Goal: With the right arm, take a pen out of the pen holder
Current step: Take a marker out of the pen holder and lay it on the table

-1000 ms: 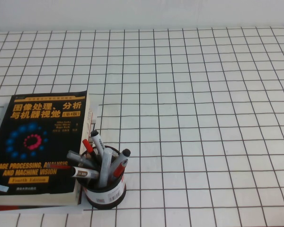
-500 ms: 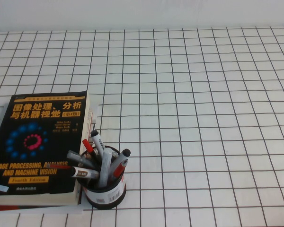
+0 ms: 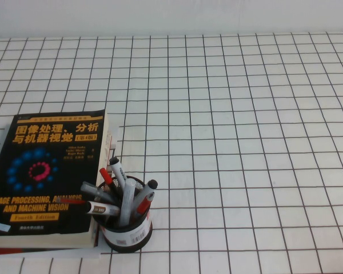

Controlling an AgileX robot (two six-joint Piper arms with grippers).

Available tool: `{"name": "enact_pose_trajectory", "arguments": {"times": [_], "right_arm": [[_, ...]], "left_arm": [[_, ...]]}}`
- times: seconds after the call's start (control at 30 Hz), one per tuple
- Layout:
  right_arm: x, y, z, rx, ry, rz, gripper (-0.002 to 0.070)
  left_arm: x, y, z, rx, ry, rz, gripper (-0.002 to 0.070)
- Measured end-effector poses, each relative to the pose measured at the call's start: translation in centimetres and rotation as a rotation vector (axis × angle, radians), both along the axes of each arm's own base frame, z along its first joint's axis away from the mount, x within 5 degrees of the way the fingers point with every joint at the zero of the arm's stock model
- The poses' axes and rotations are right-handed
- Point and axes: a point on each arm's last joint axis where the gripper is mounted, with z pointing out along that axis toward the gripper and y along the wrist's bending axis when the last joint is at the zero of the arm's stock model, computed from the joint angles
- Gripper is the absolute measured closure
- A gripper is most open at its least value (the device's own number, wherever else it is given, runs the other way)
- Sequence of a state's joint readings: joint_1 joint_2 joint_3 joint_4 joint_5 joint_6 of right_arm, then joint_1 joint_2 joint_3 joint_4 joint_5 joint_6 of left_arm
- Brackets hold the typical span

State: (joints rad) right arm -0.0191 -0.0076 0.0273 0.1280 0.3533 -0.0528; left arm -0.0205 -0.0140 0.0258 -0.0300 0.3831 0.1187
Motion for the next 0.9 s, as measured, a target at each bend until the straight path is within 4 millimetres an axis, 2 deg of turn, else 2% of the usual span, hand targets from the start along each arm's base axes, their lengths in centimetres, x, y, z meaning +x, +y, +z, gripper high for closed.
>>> {"name": "enact_pose_trajectory", "arguments": {"times": [0.27,0.6,0.9], "right_arm": [[0.2,0.2,0.9,0.157,-0.097,-0.009,0.0692],[0.3,0.3,2.3,0.575,-0.229,-0.057,0.0693],[0.4,0.2,2.5,0.673,-0.245,-0.071,0.0692]], "left_arm": [[0.0,0.0,0.0,0.0,0.0,0.0,0.0679],[0.0,0.0,0.0,0.0,0.0,0.0,0.0679],[0.0,0.0,0.0,0.0,0.0,0.0,0.0679]]}}
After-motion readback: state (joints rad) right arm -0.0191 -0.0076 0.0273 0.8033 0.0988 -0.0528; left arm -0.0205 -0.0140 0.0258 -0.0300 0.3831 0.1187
